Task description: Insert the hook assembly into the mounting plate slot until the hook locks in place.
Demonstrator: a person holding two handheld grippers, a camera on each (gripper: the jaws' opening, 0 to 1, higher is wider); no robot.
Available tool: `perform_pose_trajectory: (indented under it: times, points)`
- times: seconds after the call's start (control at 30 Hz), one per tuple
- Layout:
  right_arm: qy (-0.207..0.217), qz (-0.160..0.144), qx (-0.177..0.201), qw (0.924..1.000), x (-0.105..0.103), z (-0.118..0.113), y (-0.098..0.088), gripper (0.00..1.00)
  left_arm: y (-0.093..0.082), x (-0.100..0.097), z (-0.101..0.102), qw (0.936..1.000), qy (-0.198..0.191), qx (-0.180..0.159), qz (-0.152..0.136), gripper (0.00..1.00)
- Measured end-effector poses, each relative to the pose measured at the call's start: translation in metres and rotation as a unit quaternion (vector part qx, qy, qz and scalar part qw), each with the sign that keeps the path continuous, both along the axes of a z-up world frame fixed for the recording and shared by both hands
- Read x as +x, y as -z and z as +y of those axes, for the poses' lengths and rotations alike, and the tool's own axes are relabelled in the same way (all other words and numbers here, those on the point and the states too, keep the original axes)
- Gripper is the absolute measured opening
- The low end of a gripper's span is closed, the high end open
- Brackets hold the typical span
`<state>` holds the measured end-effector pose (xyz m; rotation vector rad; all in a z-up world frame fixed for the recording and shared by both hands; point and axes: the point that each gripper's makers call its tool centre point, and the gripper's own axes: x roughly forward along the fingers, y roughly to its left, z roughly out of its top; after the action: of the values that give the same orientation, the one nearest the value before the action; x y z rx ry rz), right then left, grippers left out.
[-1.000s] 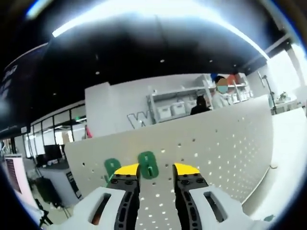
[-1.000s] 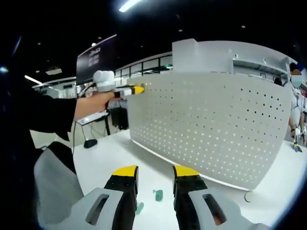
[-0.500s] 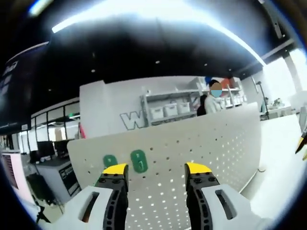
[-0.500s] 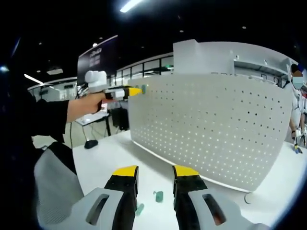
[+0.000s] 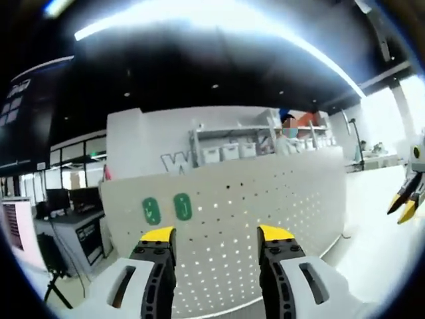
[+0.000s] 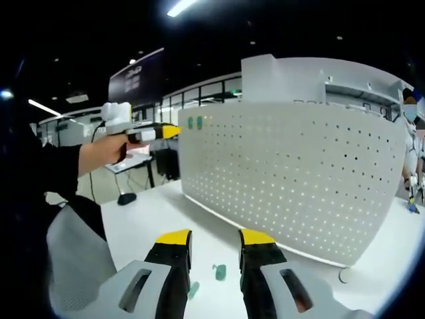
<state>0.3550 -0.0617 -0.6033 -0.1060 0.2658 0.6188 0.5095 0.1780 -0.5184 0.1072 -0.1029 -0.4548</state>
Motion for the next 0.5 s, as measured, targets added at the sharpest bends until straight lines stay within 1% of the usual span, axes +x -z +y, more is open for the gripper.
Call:
perform_pose_trajectory:
  times: [0.23, 0.43, 0.5]
  points:
    - [-0.002, 0.001, -0.003, 1.0, 0.002, 0.0, 0.001, 0.27, 0.013, -0.025, 0.005, 0.9999, 0.004, -0.002, 0.009, 0.51]
    - [-0.007, 0.002, -0.004, 1.0, 0.002, 0.004, 0.002, 0.27, 0.025, -0.046, 0.009, 0.9998, 0.006, 0.003, 0.017, 0.51]
    - [-0.008, 0.004, -0.005, 0.9999, 0.002, 0.005, 0.004, 0.27, 0.029, -0.054, 0.009, 0.9997, 0.006, -0.001, 0.023, 0.51]
